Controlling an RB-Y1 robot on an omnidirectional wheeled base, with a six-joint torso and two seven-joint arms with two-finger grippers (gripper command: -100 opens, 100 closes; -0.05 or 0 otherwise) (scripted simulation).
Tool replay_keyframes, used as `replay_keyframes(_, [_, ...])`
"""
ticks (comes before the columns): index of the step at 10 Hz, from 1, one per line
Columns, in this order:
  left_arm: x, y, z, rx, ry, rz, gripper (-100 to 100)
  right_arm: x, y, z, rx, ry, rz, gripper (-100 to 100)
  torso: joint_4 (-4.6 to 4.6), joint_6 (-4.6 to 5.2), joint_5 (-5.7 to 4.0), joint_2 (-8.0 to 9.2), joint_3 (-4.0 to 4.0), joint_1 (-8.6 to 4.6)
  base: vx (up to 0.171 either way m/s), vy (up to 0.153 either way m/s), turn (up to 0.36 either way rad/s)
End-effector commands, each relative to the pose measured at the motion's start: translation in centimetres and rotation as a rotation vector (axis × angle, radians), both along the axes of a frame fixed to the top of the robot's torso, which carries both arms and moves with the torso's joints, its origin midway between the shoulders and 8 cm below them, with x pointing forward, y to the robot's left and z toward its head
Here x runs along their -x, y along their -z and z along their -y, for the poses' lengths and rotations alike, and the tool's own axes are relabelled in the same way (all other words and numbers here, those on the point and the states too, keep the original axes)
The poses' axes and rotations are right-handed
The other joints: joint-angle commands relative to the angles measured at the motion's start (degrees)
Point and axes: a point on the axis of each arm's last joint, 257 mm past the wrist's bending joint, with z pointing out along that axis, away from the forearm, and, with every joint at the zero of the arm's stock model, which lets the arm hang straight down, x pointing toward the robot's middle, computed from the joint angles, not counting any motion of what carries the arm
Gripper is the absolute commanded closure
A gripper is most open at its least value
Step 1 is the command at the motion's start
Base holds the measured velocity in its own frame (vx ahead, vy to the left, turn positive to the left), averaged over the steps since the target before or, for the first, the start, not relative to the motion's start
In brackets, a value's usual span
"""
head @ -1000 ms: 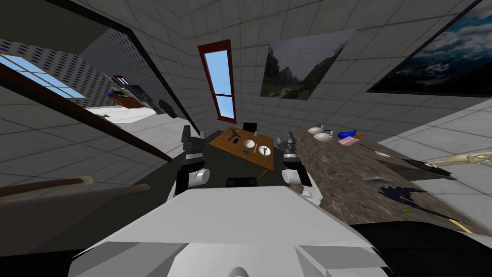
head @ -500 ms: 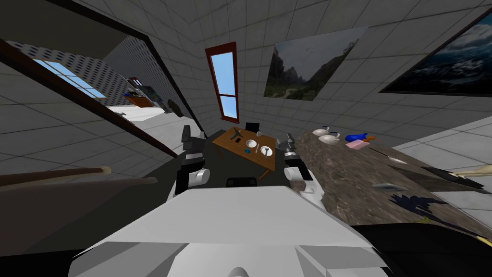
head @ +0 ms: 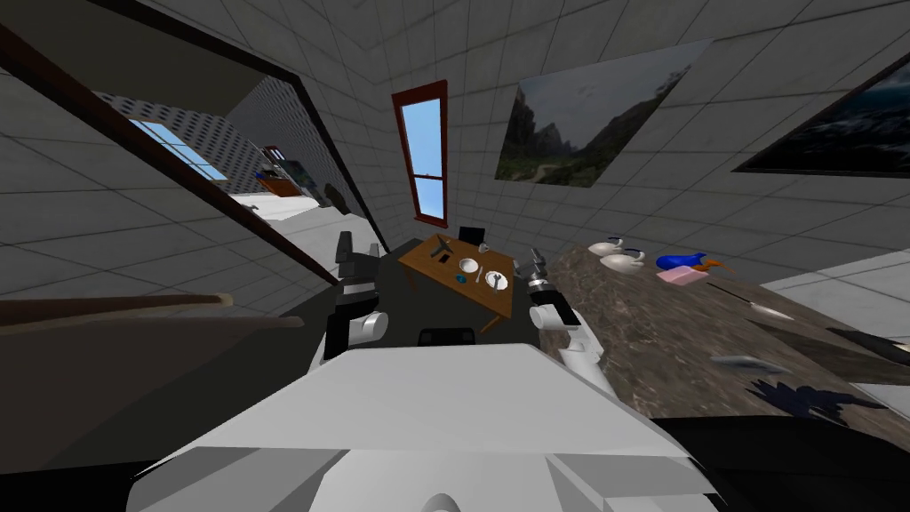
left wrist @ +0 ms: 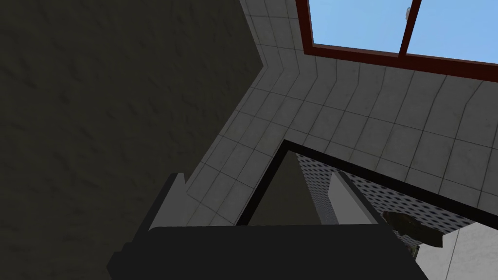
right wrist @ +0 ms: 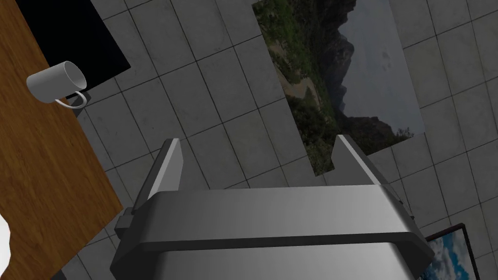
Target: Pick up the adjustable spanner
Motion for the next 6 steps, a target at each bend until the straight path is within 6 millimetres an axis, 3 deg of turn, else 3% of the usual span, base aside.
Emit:
replay_keyframes(1, [0.0,0.0,0.0,0.000,0.000,0.000,0,-0.7,1.7,2.3,-0.045,0.023,-0.061,-100,0.00,0.00,0.00,0.00,0.00,0.00,-0.021,0.000,0.184])
replay_keyframes(3, [0.0,0.0,0.0,0.000,0.000,0.000,0,-0.7,2.0,2.4,-0.086,0.021,-0.073,-100,0.00,0.00,0.00,-0.01,-0.01,0.00,-0.013,-0.004,0.031])
replay_keyframes(4, [0.0,0.0,0.0,0.000,0.000,0.000,0,-1.3,3.5,4.5,-0.127,0.050,-0.124,-100,-0.01,0.01,0.00,-0.03,-0.02,0.01,-0.016,0.000,0.183])
replay_keyframes(5, [0.0,0.0,0.0,0.000,0.000,0.000,0,-1.3,3.7,4.6,-0.152,0.049,-0.129,-100,-0.01,-0.05,0.00,-0.04,-0.03,0.00,-0.015,-0.007,0.121])
replay_keyframes(6, [0.0,0.0,0.0,0.000,0.000,0.000,0,-1.8,4.8,6.7,-0.185,0.081,-0.170,-100,-0.01,0.00,0.00,-0.03,-0.02,0.00,-0.023,-0.005,0.222])
